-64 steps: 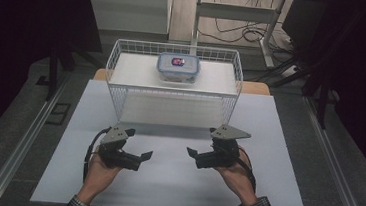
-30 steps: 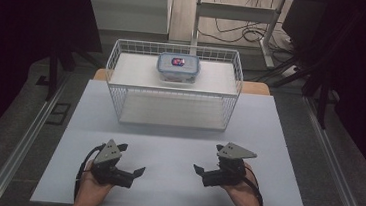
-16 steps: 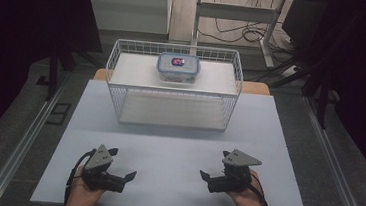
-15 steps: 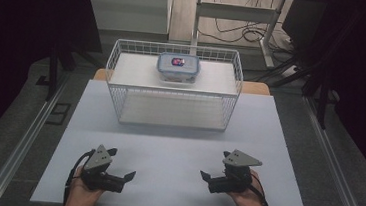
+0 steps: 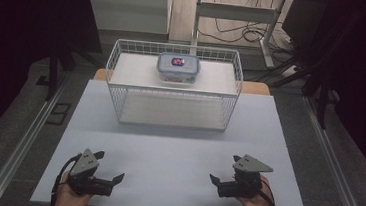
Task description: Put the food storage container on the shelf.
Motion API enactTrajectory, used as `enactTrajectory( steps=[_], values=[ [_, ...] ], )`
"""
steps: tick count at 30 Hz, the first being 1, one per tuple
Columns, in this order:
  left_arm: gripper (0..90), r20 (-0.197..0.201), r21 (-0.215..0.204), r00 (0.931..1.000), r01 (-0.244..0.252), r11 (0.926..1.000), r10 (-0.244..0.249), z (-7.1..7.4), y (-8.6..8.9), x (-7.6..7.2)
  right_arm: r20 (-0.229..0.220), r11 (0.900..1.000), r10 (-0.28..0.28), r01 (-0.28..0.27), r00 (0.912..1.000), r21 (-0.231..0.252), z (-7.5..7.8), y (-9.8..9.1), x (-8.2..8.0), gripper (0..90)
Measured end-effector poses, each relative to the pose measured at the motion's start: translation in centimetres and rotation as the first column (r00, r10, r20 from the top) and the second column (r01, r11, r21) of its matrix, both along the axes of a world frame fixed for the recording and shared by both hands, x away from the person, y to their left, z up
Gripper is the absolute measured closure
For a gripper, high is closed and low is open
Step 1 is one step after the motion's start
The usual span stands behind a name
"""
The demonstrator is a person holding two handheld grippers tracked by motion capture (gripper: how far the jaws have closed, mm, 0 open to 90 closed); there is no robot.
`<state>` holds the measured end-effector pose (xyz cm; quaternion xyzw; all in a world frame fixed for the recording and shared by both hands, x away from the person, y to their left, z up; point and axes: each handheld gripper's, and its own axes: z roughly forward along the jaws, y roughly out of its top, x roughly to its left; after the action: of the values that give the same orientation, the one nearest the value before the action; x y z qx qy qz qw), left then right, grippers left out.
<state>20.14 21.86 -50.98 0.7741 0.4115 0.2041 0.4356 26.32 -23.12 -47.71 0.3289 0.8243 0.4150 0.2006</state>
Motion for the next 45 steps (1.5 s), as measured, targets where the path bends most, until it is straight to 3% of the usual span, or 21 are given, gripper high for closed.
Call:
enactTrajectory(
  steps=[13, 17, 25, 32, 38, 45],
  values=[
    [0.9, -0.012, 0.030, 0.9966, -0.082, 0.9962, 0.082, -0.6, 2.8, -1.6, 0.012, 0.9971, -0.070, 0.070, 0.9975, -0.030, -0.5, -2.7, -0.7, 0.0],
    [1.0, -0.026, 0.016, 0.9939, -0.107, 0.9942, 0.107, -0.9, 3.9, -2.0, 0.015, 0.9941, -0.101, 0.101, 0.9948, -0.038, -0.6, -3.8, -0.9, 0.0],
    [1.1, -0.029, 0.028, 0.9874, -0.155, 0.9875, 0.156, -1.3, 5.6, -2.8, 0.011, 0.9857, -0.162, 0.163, 0.9867, -0.045, -1.1, -6.0, -1.5, 0.0],
    [1.1, -0.043, 0.022, 0.9812, -0.187, 0.9820, 0.188, -1.8, 6.7, -3.4, -0.021, 0.9764, -0.211, 0.209, 0.9773, -0.054, -1.8, -7.7, -1.9, 0.0],
    [0.9, -0.064, 0.059, 0.9750, -0.209, 0.9761, 0.213, -2.3, 7.0, -3.6, -0.041, 0.9692, -0.237, 0.233, 0.9707, -0.080, -2.4, -8.8, -2.3, 0.0],
    [1.1, -0.090, 0.064, 0.9655, -0.239, 0.9689, 0.244, -2.5, 7.2, -3.4, -0.091, 0.9634, -0.251, 0.239, 0.9637, -0.121, -3.2, -9.1, -2.2, 0.0]
  ],
)
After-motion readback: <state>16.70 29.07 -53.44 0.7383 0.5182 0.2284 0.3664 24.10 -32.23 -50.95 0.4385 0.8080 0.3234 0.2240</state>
